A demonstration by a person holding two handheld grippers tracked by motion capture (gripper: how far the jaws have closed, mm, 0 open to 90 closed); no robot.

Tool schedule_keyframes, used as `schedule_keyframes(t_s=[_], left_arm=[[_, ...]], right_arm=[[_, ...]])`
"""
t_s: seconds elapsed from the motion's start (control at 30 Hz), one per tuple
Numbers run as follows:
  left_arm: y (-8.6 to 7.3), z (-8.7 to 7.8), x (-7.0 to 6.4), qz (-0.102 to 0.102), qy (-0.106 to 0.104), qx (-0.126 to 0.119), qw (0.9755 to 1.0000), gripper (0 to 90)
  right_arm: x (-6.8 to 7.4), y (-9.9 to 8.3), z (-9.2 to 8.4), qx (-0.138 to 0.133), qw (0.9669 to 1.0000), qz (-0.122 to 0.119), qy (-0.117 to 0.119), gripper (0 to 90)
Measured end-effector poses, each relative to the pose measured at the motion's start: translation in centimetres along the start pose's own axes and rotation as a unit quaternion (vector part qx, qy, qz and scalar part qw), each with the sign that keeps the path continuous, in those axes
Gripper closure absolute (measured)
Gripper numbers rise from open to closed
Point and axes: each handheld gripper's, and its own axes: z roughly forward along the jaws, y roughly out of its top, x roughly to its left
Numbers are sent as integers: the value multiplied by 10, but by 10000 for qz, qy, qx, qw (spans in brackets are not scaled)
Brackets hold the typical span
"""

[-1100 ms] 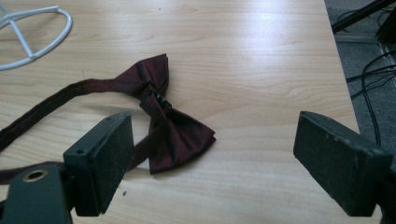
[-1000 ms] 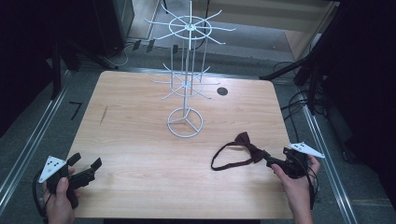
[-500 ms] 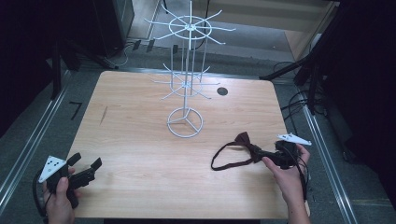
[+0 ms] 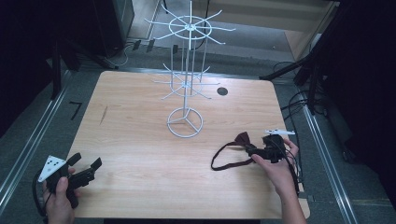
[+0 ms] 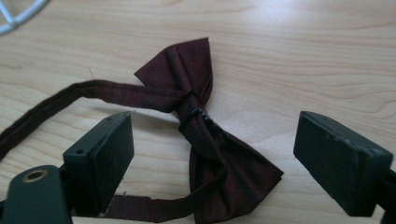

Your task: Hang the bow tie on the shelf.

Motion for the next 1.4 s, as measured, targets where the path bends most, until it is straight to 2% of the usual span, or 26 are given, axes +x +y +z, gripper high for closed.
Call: schedule_keyframes(t_s=[0.07, 0.17, 0.23, 0.3, 0.33, 0.37, 0.43, 0.6, 0.77, 0.9, 1.1, 1.17, 1.2, 1.27, 1.3, 1.4], left_arm=[[0, 0, 0, -4, -5, 4, 10000, 144], [0, 0, 0, -12, -16, 10, 10000, 144], [0, 0, 0, -11, -19, 16, 10000, 144], [0, 0, 0, -13, -18, 17, 10000, 144], [0, 0, 0, -13, -12, 18, 10000, 144], [0, 0, 0, -15, -12, 18, 10000, 144], [0, 0, 1, -15, -19, 28, 10000, 144], [0, 0, 1, -15, -14, 22, 10000, 144], [0, 0, 0, -18, -8, 22, 10000, 145], [0, 0, 0, -18, -17, 31, 10000, 144], [0, 0, 0, -20, -20, 31, 10000, 144], [0, 0, 0, -26, -18, 27, 10000, 144], [0, 0, 0, -26, -18, 27, 10000, 144], [0, 0, 0, -18, -20, 31, 10000, 144], [0, 0, 0, -18, -21, 32, 10000, 144], [0, 0, 0, -22, -22, 26, 10000, 145]], right_arm=[[2, 0, 4, 107, 9999, -35, -10, 168], [5, -2, 9, 217, 9996, -148, -77, 273], [5, -2, 14, 268, 9995, -110, -105, 342], [5, -3, 16, 270, 9995, -92, -145, 366], [5, -3, 17, 285, 9993, -118, -201, 406], [4, -5, 20, 311, 9992, -111, -243, 487], [3, -6, 21, 334, 9991, -87, -233, 505], [3, -10, 19, 226, 9994, -120, -217, 583], [5, -13, 18, 122, 9991, -261, -318, 704], [6, -16, 17, -6, 9990, -285, -337, 735], [11, -20, 13, -397, 9985, -302, -240, 740], [13, -19, 9, -575, 9978, -286, -186, 740], [16, -18, 5, -754, 9965, -317, -150, 741], [17, -17, 3, -819, 9960, -319, -134, 741], [21, -14, -3, -1004, 9942, -371, -84, 741], [25, -11, -8, -1149, 9926, -390, -17, 741]])
